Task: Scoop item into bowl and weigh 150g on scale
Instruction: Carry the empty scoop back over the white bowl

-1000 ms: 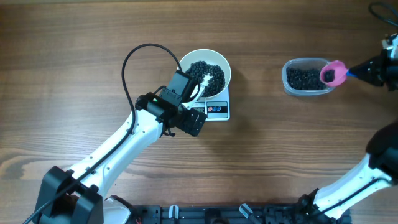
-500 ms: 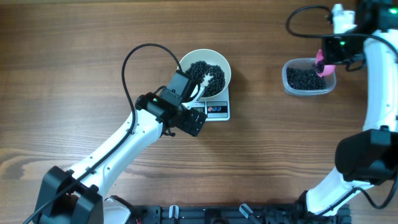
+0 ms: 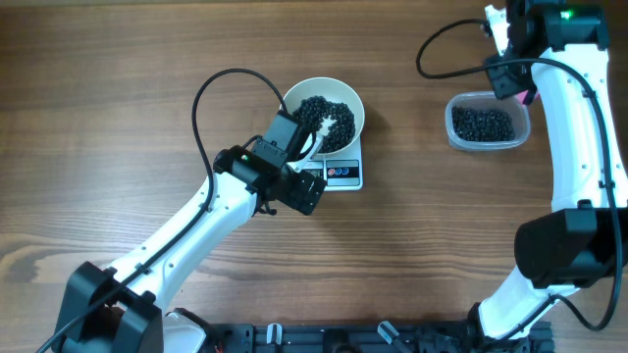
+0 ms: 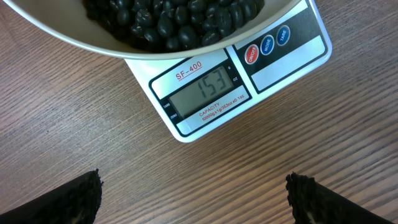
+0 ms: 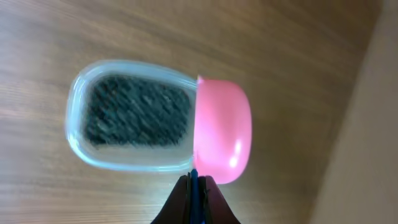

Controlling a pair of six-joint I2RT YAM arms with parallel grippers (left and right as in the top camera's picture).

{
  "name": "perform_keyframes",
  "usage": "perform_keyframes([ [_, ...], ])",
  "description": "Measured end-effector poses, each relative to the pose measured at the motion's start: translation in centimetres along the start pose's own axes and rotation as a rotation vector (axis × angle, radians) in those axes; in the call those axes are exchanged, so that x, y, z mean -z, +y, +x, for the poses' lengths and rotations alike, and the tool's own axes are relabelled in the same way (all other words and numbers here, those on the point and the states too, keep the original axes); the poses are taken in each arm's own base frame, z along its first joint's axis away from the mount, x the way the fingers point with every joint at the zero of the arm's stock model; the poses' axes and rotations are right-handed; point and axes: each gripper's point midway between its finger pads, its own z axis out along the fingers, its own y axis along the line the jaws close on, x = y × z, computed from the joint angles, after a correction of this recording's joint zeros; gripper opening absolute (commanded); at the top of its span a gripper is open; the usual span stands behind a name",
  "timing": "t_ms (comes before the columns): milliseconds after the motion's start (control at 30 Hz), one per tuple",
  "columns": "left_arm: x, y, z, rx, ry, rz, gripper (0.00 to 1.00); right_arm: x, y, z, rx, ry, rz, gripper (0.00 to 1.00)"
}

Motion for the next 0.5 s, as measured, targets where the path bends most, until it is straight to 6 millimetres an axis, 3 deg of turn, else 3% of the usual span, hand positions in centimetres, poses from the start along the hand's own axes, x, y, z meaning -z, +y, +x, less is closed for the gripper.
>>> perform_keyframes([
  [100,0.0,0.0,0.0,0.0,0.0,0.0,1.0,0.9,3.3,-4.8,0.015,-0.247,-0.262,0.04],
  [200,0.0,0.0,0.0,0.0,0.0,0.0,1.0,4.4,7.2,-9.1,0.123,-0.524,-0.525,0.04],
  [267,0.0,0.0,0.0,0.0,0.0,0.0,1.0,6.7,9.4,-10.9,0.191,-0.656,-0.63,0.04],
  [367,0.0,0.0,0.0,0.0,0.0,0.0,1.0,9.1,13.3,-12.5,0.308,-0.772,-0.744,0.04],
  [500,0.0,0.0,0.0,0.0,0.0,0.0,1.0,9.9,19.1,-13.0,0.429,-0.796,-0.867,0.04],
])
